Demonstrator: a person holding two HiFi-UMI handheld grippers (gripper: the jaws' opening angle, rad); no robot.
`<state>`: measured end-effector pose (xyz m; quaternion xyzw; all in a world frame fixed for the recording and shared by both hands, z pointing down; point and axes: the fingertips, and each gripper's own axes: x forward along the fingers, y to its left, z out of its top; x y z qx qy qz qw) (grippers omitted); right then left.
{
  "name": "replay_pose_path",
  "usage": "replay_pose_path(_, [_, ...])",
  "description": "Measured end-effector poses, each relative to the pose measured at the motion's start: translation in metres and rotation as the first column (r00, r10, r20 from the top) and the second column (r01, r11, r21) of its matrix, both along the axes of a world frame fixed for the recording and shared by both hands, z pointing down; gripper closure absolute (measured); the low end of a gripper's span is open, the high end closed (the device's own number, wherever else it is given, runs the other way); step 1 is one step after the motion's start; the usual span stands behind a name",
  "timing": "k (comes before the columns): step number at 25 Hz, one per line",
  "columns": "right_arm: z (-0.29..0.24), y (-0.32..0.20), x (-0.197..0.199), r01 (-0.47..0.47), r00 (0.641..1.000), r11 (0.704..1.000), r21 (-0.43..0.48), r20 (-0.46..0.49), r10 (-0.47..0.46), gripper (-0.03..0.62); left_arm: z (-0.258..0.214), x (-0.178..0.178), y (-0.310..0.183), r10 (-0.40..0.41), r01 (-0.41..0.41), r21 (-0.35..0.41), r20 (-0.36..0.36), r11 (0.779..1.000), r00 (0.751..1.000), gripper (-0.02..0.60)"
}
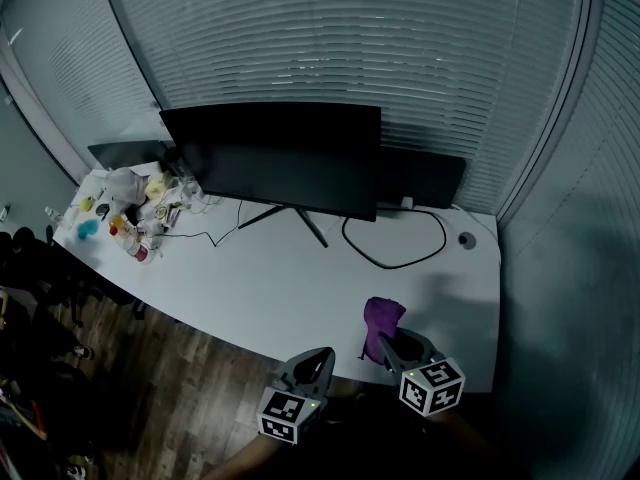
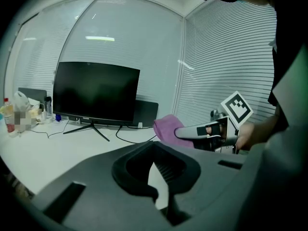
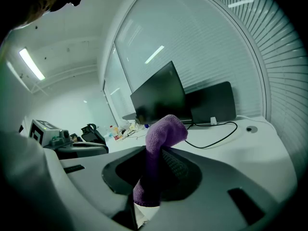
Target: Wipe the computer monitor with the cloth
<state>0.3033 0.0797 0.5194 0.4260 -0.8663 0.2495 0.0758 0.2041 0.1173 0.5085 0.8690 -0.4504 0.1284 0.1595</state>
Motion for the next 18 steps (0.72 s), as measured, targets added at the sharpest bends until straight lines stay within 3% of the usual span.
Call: replay_pose_path(18, [-0.014,-0.057,-0.009,-0.037,0.999,0.999,0.028,0.009,0.037,0.499,-0.017,-0.014,-0.052,0.021,-0.021,0.000,0.017,1.000,1.000,0.577])
